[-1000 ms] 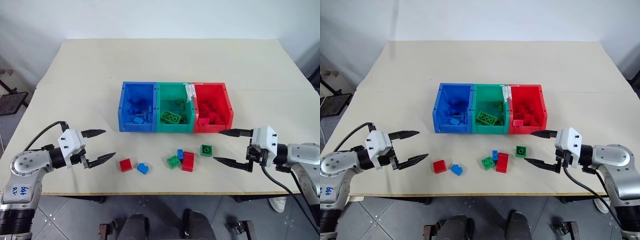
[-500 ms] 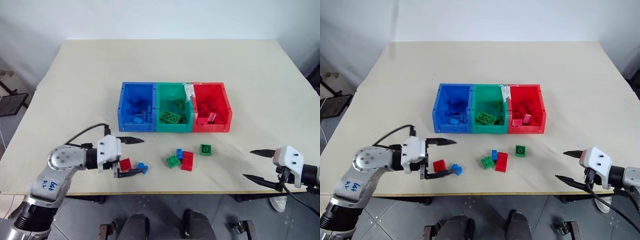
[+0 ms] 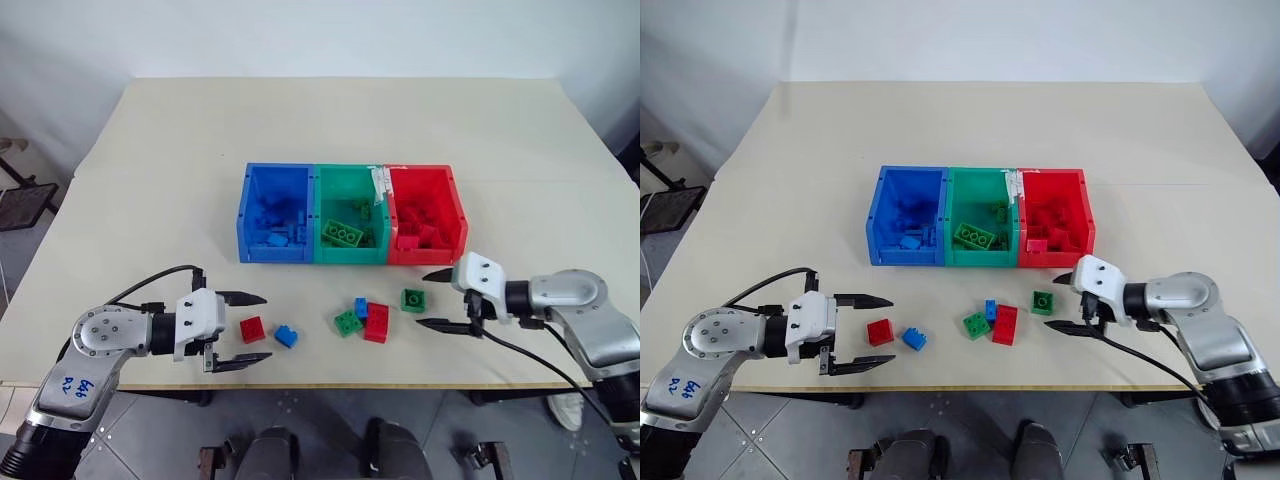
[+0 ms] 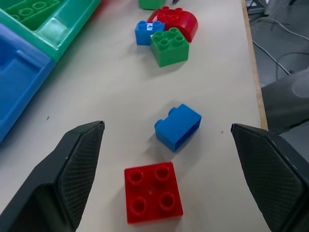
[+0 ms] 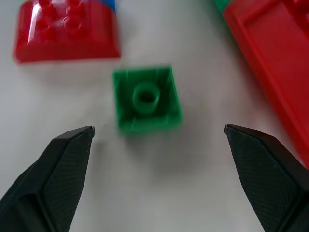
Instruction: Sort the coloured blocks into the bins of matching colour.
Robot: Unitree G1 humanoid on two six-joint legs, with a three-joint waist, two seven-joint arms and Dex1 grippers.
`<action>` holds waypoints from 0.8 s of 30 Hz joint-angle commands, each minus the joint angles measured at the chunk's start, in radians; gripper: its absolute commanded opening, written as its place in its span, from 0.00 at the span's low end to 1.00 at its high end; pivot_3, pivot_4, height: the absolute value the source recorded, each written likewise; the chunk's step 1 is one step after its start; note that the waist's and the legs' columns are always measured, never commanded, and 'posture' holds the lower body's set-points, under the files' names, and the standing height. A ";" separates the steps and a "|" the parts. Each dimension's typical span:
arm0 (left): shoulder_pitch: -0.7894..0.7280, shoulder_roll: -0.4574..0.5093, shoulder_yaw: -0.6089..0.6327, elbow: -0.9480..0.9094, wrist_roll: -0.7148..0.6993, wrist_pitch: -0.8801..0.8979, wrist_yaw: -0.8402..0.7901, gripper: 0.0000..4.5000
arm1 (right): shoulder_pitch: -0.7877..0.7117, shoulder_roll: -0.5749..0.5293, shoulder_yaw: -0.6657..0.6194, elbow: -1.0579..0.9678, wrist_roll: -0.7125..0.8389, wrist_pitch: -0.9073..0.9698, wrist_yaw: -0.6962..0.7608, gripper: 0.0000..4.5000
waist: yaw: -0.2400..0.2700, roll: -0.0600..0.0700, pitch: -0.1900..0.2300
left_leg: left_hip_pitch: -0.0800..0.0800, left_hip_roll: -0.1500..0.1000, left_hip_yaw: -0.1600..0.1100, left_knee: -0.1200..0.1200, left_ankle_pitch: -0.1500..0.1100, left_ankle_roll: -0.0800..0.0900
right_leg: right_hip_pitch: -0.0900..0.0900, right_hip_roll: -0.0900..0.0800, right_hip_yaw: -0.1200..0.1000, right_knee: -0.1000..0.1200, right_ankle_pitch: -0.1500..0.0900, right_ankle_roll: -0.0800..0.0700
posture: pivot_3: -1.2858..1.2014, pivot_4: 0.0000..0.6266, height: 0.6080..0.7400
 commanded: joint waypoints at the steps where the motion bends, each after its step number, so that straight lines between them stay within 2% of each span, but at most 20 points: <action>1: 0.024 -0.008 0.048 -0.031 -0.013 -0.024 0.021 1.00 | -0.030 0.027 0.025 0.024 -0.024 -0.023 0.004 0.71 | 0.000 0.000 0.000 | 0.000 0.000 0.000 0.000 0.000 0.000 | 0.000 0.000 0.000 0.000 0.000 0.000 | 0.52 0.24 1.00; 6: 0.050 -0.040 0.086 -0.045 -0.051 -0.031 0.047 1.00 | -0.041 0.018 0.037 0.022 -0.033 -0.056 0.045 0.33 | 0.001 0.000 0.000 | 0.000 0.000 0.000 0.000 0.000 0.000 | 0.000 0.000 0.000 0.001 0.000 0.000 | 0.52 0.24 1.00; 9: 0.062 -0.068 0.127 -0.066 -0.112 0.014 0.073 1.00 | -0.098 0.030 0.019 -0.048 0.010 -0.002 0.058 0.33 | 0.000 0.000 0.000 | 0.001 0.000 0.000 0.000 0.000 0.000 | 0.000 0.000 0.000 0.001 0.000 0.000 | 0.52 0.24 1.00; 12: 0.078 -0.107 0.185 -0.078 -0.156 0.055 0.139 1.00 | -0.236 0.114 -0.006 -0.093 0.081 0.144 -0.003 0.33 | -0.015 0.001 0.000 | 0.000 0.000 0.001 0.000 0.000 0.000 | -0.001 0.000 0.001 0.001 0.000 0.000 | 0.52 0.24 1.00; 15: 0.111 -0.120 0.234 -0.076 -0.162 0.068 0.171 1.00 | -0.353 0.207 -0.008 -0.057 0.087 0.245 -0.090 0.33 | -0.025 0.000 0.000 | 0.001 0.001 0.000 0.000 0.000 -0.001 | -0.004 0.001 0.001 0.006 0.000 0.000 | 0.52 0.24 1.00; 18: 0.159 -0.107 0.279 -0.065 -0.145 0.066 0.177 1.00 | -0.480 0.298 0.016 0.085 0.043 0.269 -0.169 0.33 | -0.025 0.000 0.000 | -0.001 0.002 -0.001 0.000 -0.001 -0.003 | -0.008 0.001 0.001 0.012 0.000 0.000 | 0.52 0.24 1.00; 22: 0.198 -0.093 0.324 -0.064 -0.147 0.068 0.176 1.00 | -0.588 0.372 0.026 0.280 -0.030 0.179 -0.249 0.33 | -0.021 0.000 0.000 | -0.005 0.001 0.000 0.000 -0.001 -0.003 | -0.013 0.000 0.001 0.013 0.000 0.000 | 0.52 0.24 1.00; 24: 0.206 -0.092 0.332 -0.074 -0.149 0.075 0.179 1.00 | -0.610 0.384 0.029 0.326 -0.043 0.144 -0.245 0.49 | -0.022 0.000 0.000 | -0.005 0.001 0.000 0.000 -0.001 -0.003 | -0.013 0.000 0.001 0.013 0.000 0.000 | 0.52 0.24 1.00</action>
